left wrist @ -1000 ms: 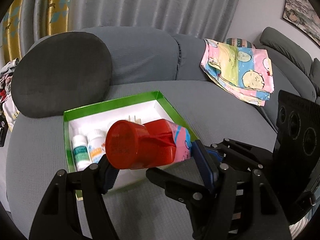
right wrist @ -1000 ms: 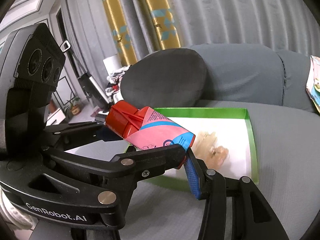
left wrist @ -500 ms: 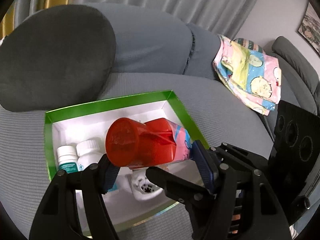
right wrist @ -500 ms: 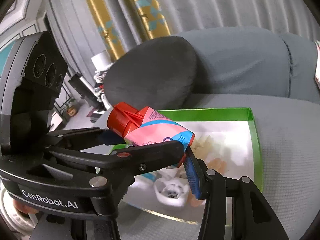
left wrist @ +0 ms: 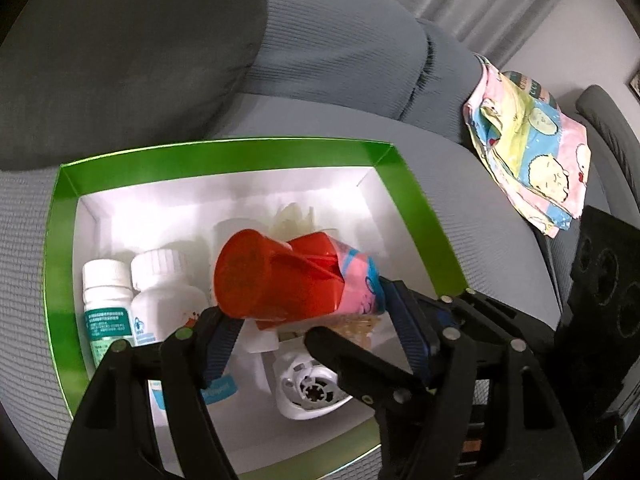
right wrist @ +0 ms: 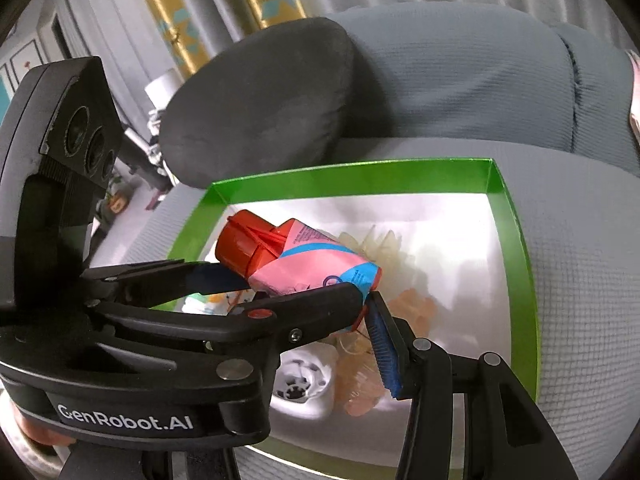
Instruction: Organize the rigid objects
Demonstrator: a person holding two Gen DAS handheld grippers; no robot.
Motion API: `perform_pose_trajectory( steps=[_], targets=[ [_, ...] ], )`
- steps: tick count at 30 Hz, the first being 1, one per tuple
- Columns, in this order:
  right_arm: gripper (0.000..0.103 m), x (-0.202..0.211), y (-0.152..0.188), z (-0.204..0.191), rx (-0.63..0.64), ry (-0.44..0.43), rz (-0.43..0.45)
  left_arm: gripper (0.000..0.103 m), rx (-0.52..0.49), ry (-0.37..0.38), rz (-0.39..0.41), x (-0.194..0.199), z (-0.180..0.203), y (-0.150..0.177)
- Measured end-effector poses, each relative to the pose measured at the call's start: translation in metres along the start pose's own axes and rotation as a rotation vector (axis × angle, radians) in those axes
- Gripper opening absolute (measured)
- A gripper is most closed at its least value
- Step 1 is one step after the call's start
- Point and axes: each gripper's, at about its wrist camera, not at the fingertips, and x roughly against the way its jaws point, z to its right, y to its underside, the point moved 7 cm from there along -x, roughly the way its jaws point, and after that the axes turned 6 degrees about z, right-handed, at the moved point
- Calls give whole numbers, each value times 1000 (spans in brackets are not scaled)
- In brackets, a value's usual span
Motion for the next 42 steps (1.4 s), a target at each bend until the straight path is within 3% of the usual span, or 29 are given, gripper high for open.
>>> perform_pose_trajectory(
  steps=[3, 9, 11, 12, 19, 26, 30, 35, 38, 42],
  targets=[
    [58, 3, -1, 3, 8, 33, -2, 84, -4, -31, 6, 7, -4, 1],
    [61, 22, 0, 14, 48, 144, 1, 85, -46, -115, 58, 37, -11, 5],
    [68, 32, 1, 16, 68, 194, 5, 93, -66, -151, 72, 46, -14, 7],
    [74, 36, 1, 17, 77, 218, 8, 103, -76, -171, 80, 50, -15, 7],
    [88, 62, 1, 16, 122, 348, 24, 102, -139, -254, 148, 87, -19, 13],
    [100, 74, 3, 20, 43, 373, -12, 102, -117, -327, 144, 110, -23, 20],
    [101, 73, 4, 16, 19, 384, -31, 102, -99, -387, 126, 122, -29, 24],
    [101, 74, 6, 8, 8, 374, -48, 102, -15, -318, 89, 130, -34, 30],
    [101, 72, 8, 6, 13, 376, -63, 102, -15, -366, 55, 126, -39, 32],
    [101, 70, 8, 5, 14, 379, -73, 102, 0, -344, 31, 123, -41, 33]
  ],
)
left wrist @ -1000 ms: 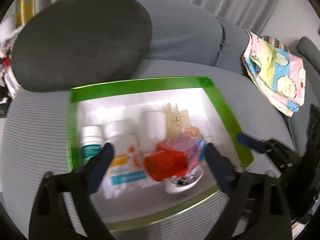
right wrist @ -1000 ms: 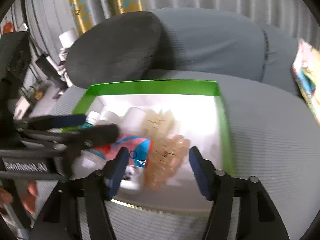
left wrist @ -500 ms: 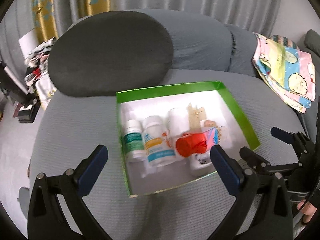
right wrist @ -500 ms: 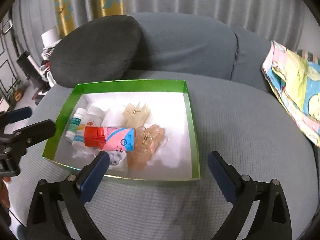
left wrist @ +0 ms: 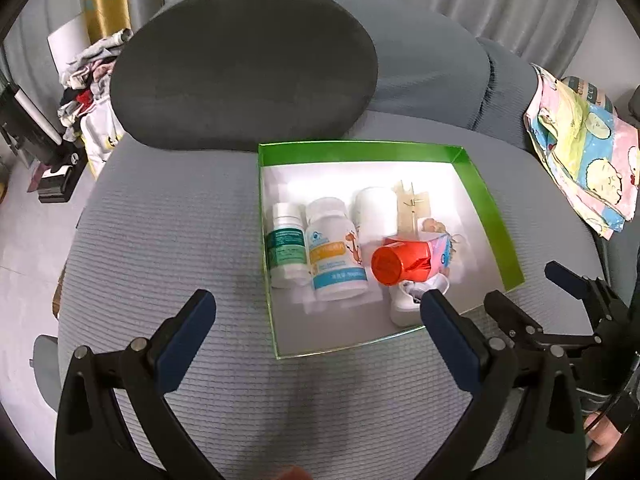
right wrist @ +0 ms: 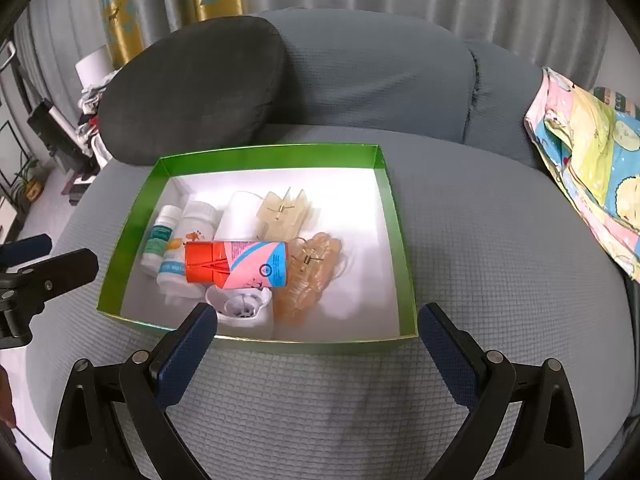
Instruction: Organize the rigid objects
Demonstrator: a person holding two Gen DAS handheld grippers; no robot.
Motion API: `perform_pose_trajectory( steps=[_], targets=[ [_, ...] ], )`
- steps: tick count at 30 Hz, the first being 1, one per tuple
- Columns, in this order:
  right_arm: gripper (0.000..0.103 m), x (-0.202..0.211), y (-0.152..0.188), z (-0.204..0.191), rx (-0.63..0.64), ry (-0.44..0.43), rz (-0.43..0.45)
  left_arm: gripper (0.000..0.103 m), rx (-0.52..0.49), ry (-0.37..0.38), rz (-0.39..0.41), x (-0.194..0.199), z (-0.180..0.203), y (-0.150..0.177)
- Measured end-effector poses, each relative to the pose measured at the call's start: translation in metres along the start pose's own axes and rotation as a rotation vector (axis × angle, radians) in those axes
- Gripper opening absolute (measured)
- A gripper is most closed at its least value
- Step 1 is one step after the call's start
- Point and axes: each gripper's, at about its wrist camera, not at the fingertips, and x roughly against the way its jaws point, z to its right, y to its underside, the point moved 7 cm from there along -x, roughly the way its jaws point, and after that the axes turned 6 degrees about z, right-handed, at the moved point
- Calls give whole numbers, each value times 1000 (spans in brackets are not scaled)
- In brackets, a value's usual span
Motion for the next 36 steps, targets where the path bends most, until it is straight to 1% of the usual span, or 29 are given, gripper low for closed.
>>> perform_pose_trajectory(
  steps=[2, 8, 22, 36],
  targets=[
    [101, -1, -1, 0, -1, 1, -3, 102, -9, -15, 0, -1, 0, -2],
    [101, -7, -2, 0, 2, 2, -15, 102, -9, -29, -11, -5, -3, -5],
    [101, -11, -7, -4, 9, 4, -40, 102, -8, -63, -60, -15, -9, 1],
    [101, -9, -8, -6, 12, 7, -38, 102, -15, -61, -78, -17, -6, 4]
  ],
)
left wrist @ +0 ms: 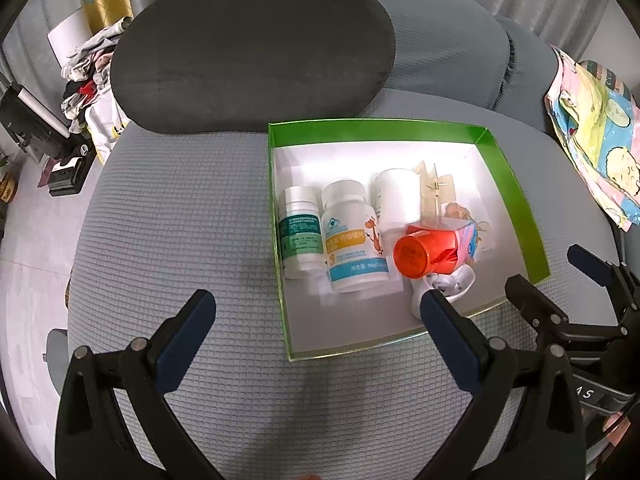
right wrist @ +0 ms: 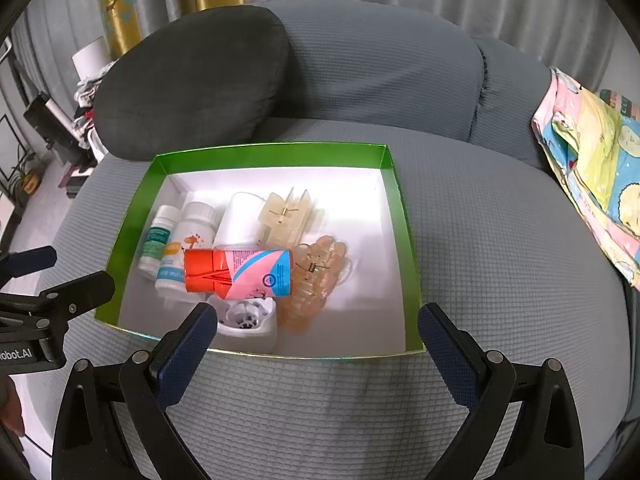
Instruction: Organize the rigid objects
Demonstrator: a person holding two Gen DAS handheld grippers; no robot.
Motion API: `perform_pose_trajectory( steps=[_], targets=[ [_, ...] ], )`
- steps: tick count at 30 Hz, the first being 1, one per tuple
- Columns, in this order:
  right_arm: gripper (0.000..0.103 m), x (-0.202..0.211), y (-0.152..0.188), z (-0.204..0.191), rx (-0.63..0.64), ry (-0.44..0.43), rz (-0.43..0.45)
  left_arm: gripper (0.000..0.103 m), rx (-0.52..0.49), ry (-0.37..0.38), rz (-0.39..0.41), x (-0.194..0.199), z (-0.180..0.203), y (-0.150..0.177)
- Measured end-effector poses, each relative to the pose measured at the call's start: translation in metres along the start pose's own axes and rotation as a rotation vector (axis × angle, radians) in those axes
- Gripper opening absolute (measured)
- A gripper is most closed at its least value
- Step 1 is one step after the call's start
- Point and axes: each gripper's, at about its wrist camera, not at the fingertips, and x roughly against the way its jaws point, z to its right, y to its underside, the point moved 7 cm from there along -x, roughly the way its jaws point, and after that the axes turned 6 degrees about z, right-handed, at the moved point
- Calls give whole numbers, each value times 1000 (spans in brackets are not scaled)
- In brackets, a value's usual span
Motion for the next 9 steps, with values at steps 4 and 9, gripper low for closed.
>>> perform_pose_trajectory(
  steps=[4, 9],
  targets=[
    [101, 0, 0, 0, -1, -1, 0, 102, -4, -3, -2, -1, 1, 2],
    [101, 0, 1, -1, 0, -1, -1, 102, -5, -9, -6, -2, 0, 2]
  ],
)
